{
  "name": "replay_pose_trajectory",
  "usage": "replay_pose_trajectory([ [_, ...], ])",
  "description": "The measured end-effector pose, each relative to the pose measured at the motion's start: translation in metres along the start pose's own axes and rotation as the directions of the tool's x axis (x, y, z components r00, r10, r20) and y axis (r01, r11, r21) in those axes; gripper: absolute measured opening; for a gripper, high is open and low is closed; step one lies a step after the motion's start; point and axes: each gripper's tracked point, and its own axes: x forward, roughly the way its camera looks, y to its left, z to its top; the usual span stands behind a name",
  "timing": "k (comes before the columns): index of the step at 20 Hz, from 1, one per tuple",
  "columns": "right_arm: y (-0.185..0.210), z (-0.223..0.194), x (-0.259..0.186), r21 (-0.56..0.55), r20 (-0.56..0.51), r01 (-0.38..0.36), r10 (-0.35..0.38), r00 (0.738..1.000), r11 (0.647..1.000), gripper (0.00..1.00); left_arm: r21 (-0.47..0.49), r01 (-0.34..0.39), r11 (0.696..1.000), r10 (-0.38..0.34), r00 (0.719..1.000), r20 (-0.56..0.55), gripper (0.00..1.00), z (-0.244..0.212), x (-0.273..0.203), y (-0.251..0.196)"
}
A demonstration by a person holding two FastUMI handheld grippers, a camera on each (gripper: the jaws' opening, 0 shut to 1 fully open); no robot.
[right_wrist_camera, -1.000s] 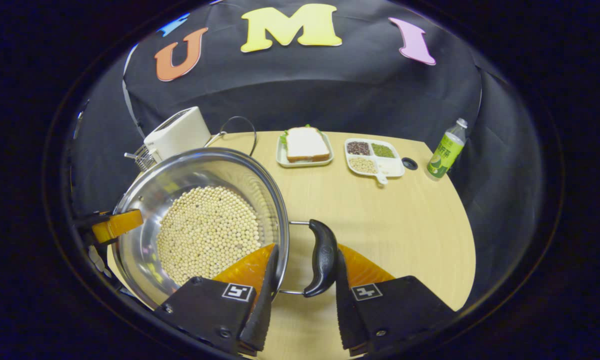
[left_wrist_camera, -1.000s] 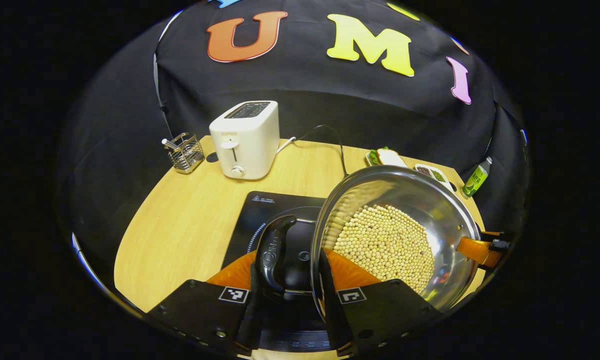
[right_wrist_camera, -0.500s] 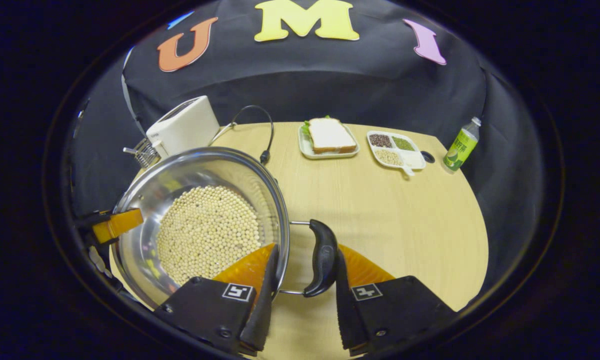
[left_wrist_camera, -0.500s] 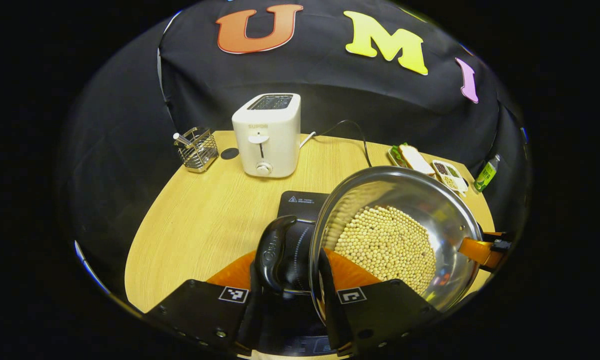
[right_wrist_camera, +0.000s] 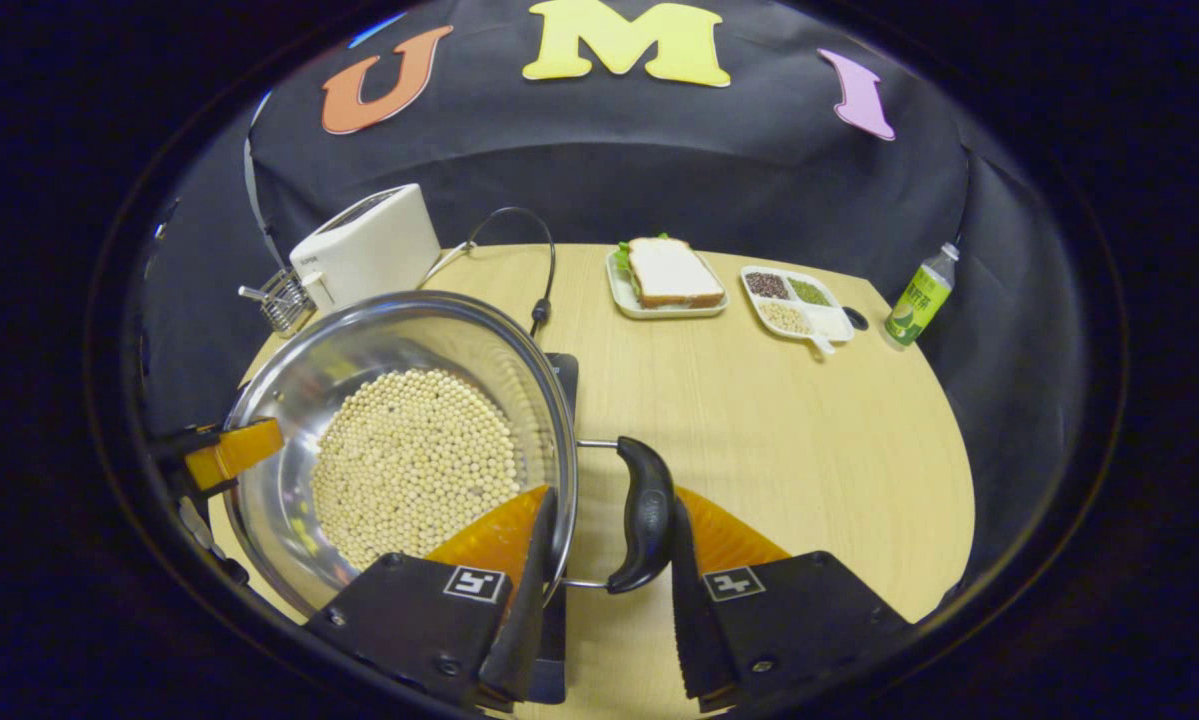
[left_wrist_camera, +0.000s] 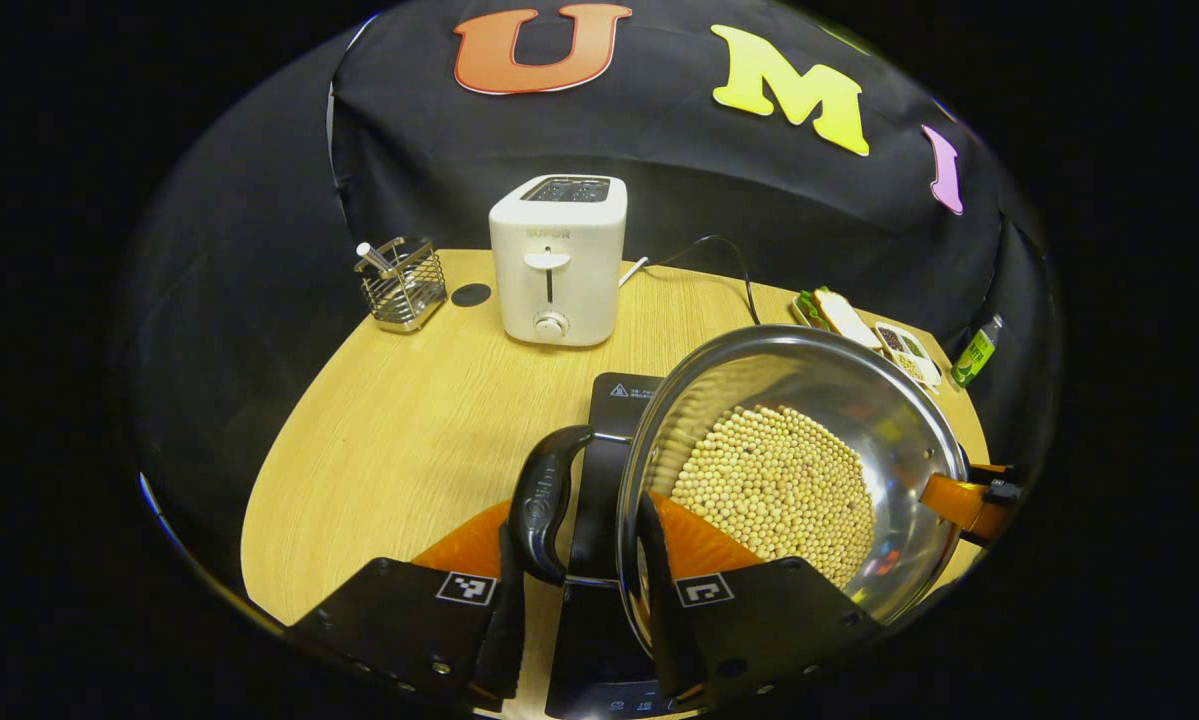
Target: First push the handle of the pot to place it horizontally, then grasp the pot with both hands and set it on the induction cooktop.
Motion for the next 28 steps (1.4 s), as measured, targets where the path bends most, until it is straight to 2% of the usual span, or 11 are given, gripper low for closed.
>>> replay_pose_trajectory([
  [4,-0.001,-0.001,0.001,0.015,0.008,-0.009,0.009,1.0,1.0,0.6,0.022,0.014,1.0,-0.014,1.0,0.013,0.52,0.0,0.002,0.0],
  [5,-0.001,-0.001,0.001,0.017,0.008,-0.013,0.013,1.0,1.0,0.6,0.024,0.012,1.0,-0.012,1.0,0.009,0.63,-0.001,0.001,0.001],
  [6,-0.001,0.0,0.0,0.024,0.012,-0.018,0.018,1.0,1.0,0.6,0.022,0.015,1.0,-0.016,1.0,0.016,0.65,0.0,0.001,0.001],
  [7,-0.001,0.0,0.0,0.031,0.02,-0.027,0.027,0.999,0.999,0.6,0.027,0.024,0.999,-0.025,1.0,0.019,0.57,0.0,0.001,0.0],
  [9,-0.001,0.001,0.001,0.034,0.041,-0.051,0.05,0.998,0.998,0.6,0.058,0.058,0.997,-0.06,0.998,0.034,0.6,0.0,0.001,0.001],
  [11,-0.003,0.002,-0.001,0.011,0.059,-0.071,0.07,0.996,0.997,0.63,0.095,0.027,0.995,-0.033,0.998,0.057,0.6,0.001,-0.002,0.011],
  [12,-0.002,0.009,-0.004,0.008,0.089,-0.09,0.089,0.992,0.996,0.71,0.116,0.003,0.993,-0.012,0.997,0.081,0.67,0.004,-0.007,0.016],
  [13,-0.006,0.018,-0.01,-0.006,0.13,-0.085,0.085,0.988,0.996,0.76,0.127,-0.003,0.992,-0.012,0.993,0.117,0.96,0.009,-0.007,0.017],
  [14,-0.012,0.024,-0.013,-0.034,0.162,-0.063,0.067,0.985,0.997,0.76,0.132,-0.008,0.991,-0.01,0.991,0.133,0.99,0.012,-0.01,0.016],
  [23,-0.019,0.037,-0.036,-0.155,0.235,-0.046,0.082,0.968,0.987,0.82,0.159,-0.104,0.982,0.054,0.955,0.291,0.98,0.052,-0.045,0.015],
  [28,-0.023,0.06,-0.088,-0.245,0.347,-0.043,0.129,0.929,0.969,0.83,0.101,-0.115,0.988,0.065,0.912,0.405,0.98,0.086,-0.106,-0.008],
])
